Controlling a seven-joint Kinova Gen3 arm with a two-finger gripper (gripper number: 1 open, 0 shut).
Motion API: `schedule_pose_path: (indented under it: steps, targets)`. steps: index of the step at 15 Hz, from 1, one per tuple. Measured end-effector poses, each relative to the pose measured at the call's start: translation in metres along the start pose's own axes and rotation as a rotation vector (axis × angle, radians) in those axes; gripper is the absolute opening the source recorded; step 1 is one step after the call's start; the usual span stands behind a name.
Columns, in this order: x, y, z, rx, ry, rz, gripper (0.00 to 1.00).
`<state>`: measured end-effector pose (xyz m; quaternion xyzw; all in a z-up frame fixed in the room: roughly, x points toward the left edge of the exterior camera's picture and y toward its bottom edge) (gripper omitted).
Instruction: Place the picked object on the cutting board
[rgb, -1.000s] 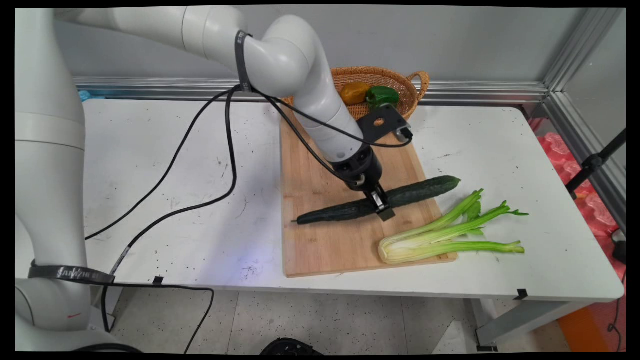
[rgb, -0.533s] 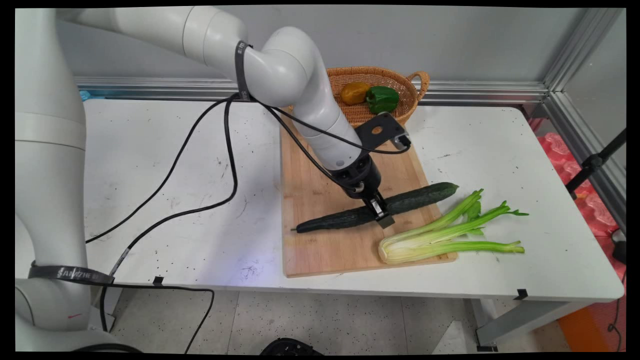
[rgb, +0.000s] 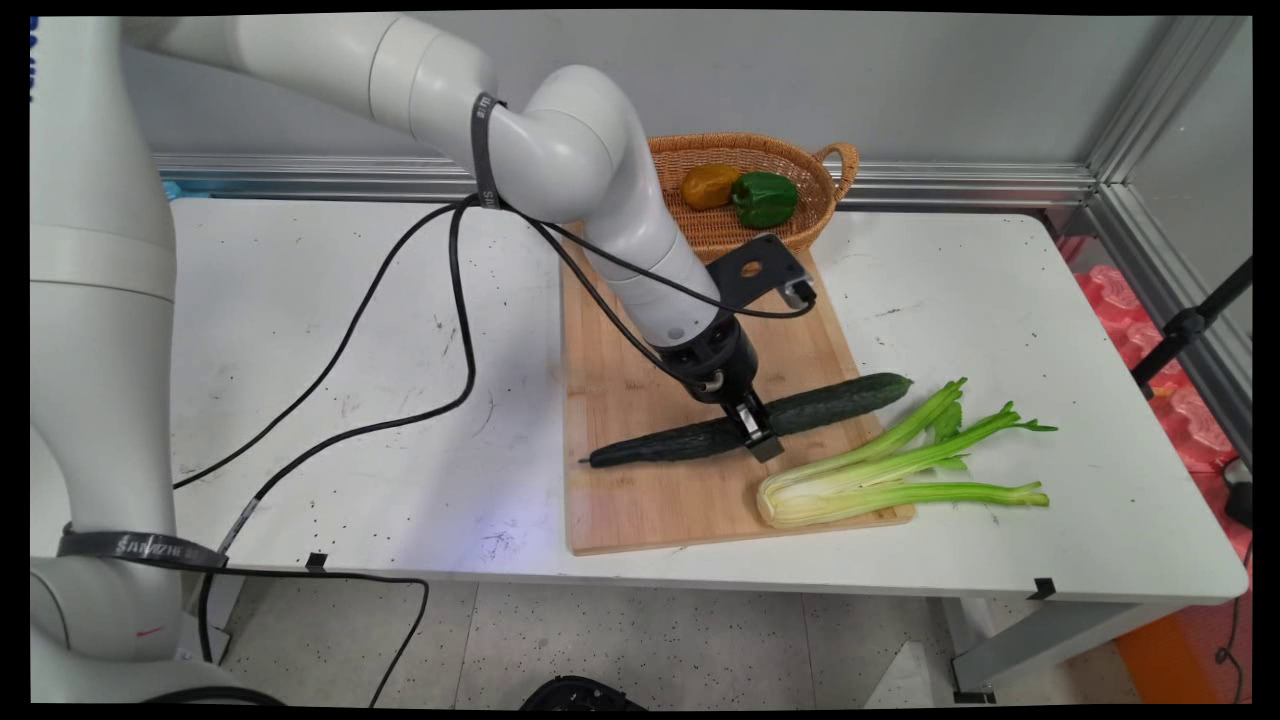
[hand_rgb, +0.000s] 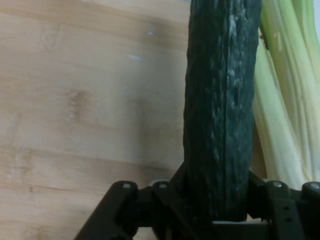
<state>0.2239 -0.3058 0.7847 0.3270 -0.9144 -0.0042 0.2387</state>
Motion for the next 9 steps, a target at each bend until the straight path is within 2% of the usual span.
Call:
schedule_pose_path:
  steps: [2, 3, 9]
  targets:
    - [-0.0008, -0.0003, 0.0011, -0.003, 0.000, 0.007, 0.00]
    - [-0.0012, -0.0004, 0.0017, -0.005, 0.000, 0.012, 1.00]
    - [-0.0004, -0.0012, 0.0038, -0.017, 0.008, 0.029, 1.00]
